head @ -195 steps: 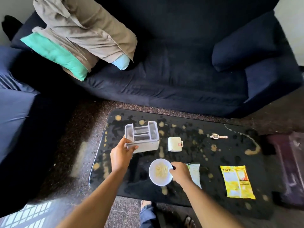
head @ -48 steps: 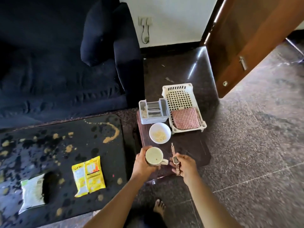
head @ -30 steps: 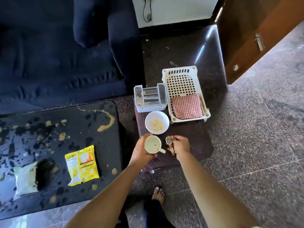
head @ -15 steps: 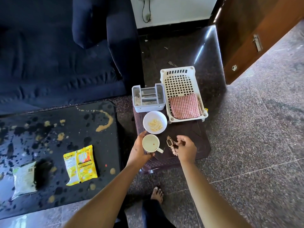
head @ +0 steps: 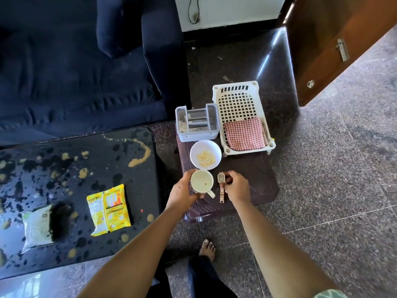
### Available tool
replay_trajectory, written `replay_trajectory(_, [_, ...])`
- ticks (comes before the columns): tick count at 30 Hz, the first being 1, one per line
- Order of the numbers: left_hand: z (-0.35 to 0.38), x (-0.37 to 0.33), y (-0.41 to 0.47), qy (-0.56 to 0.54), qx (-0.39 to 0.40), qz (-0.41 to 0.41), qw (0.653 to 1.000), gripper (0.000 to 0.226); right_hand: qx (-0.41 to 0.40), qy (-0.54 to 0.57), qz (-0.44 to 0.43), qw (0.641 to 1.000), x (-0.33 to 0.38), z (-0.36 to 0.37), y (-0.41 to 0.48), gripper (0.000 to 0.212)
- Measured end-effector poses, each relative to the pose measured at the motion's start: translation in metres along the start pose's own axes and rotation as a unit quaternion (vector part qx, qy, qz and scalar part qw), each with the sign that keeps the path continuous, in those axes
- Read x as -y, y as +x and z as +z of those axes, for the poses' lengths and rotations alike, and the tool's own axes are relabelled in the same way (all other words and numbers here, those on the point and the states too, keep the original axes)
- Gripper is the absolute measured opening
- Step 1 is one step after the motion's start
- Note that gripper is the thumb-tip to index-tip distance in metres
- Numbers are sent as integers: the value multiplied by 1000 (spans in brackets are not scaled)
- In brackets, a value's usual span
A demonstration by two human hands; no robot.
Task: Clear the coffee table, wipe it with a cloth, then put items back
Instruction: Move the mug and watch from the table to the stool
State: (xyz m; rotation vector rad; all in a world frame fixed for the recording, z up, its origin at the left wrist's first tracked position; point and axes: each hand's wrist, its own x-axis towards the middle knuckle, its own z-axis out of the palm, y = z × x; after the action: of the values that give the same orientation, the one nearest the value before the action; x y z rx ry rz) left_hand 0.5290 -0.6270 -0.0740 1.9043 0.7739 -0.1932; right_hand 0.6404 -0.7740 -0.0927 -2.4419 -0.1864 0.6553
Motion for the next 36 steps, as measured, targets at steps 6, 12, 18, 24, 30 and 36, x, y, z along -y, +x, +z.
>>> replay_trajectory(6, [-4,2,0,54,11,10,998,80,-7,-73,-46,996,1,0,-1,34])
replay_trajectory(12, [-16,11,-12,57,17,-6,998,90,-87,-20,-40,995,13,-8,-21,36])
replay_trajectory(18, [-69,32,-50,-54,-115,-39,991,61,-194,75,-204,957,102,5,-86,21])
replay_trajectory(24, [-173,109,-97,-82,-254,-131,955,40,60,34,-242,968,179,126,-121,21])
replay_trajectory(30, [-264,207,-120,-14,-302,-264,916,50,180,-142,-81,970,206,214,-124,38])
replay_trajectory(36, [-316,272,-105,42,-276,-327,903,64,103,-201,0,974,225,253,-122,56])
